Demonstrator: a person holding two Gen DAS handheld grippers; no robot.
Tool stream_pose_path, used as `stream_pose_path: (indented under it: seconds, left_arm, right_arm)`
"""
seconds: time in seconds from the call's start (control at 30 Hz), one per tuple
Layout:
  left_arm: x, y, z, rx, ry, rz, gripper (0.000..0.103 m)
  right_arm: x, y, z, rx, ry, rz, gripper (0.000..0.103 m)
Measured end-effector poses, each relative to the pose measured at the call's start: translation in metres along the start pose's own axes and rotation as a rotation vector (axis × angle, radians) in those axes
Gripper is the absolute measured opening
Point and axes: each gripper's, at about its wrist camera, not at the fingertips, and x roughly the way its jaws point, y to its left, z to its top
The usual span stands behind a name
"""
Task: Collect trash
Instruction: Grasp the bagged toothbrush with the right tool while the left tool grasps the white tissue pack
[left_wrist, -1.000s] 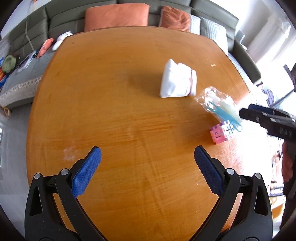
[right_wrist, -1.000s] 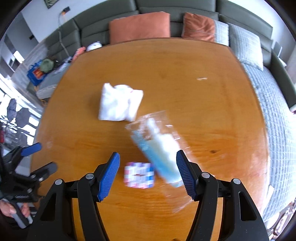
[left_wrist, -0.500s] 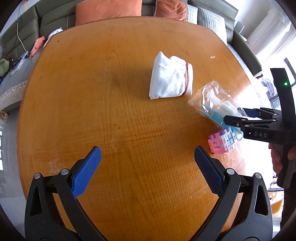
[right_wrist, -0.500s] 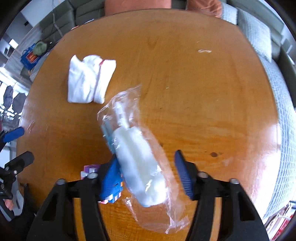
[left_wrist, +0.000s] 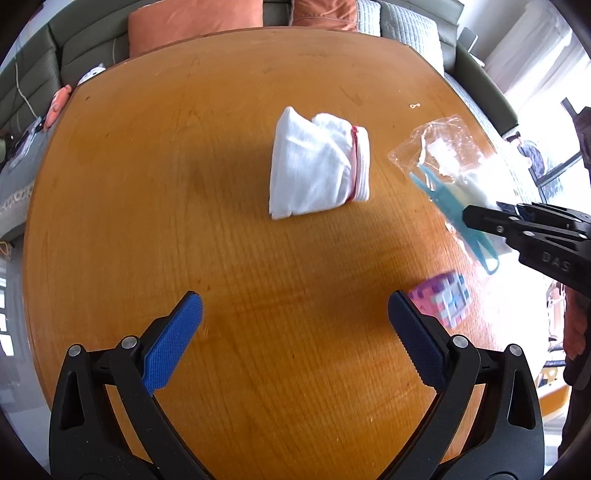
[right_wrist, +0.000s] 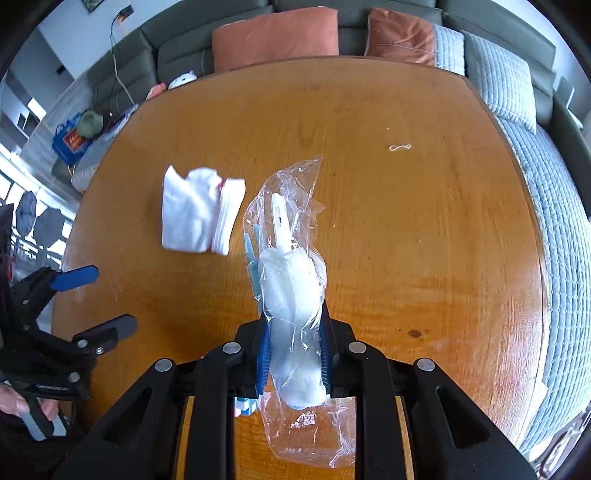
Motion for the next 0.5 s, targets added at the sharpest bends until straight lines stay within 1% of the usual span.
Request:
stream_pose_path:
  seconds: [0.13,0.23,0.37,0.5]
  left_arm:
    - [0.009,-0.003,0.022,0.023,-0.006,0.003,0.097]
    - [0.021,-0.002,0.040,0.041,-0.008,0.002,0.097]
    - [0.040,0.001,0.064,0.048,0.001,-0.017,0.097]
    - [0.054,0.000,0.076,0.059,0.012,-0.027,0.097]
  right_arm:
    - [0.003,-0.013,0.004,0.032,-0.004,0.005,0.023]
    - [0.012,-0.009,0.018,0.060,0.006,-0.001,0.024]
    - [0.015,-0.012,0.022,0.080,0.014,-0.002,0.024]
    - [0.016,-0.013,0.023,0.097,0.020,-0.006,0.024]
